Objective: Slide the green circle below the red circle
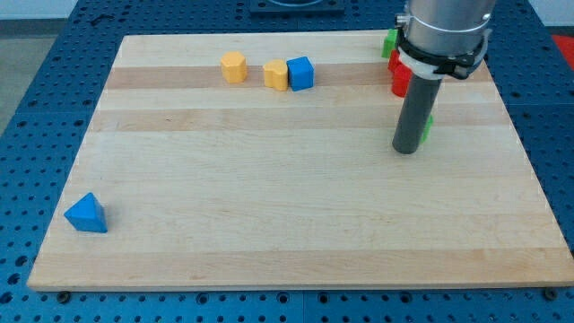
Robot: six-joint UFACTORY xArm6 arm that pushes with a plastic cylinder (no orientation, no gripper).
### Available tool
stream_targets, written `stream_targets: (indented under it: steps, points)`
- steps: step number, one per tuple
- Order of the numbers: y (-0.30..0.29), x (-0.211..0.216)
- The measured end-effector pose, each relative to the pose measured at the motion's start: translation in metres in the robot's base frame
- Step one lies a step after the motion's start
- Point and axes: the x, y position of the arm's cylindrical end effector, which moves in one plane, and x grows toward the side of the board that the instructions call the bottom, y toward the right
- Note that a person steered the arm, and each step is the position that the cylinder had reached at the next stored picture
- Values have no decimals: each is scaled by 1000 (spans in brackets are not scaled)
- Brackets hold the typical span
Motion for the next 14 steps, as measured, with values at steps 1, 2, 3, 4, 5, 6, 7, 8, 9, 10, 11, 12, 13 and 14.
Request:
stream_targets:
  steps: [1, 2, 3, 4, 5, 6, 7, 8, 9, 10, 11, 12, 13, 14]
  points:
    - [5, 1]
    - [5, 0]
    - [6, -4]
    - [30, -1]
    - [46, -1]
    - [46, -11]
    - [46, -14]
    - [42, 2]
    - [27, -2]
    - [25, -8]
    - [25, -11]
    - [25, -19]
    - [25, -29]
    - [25, -37]
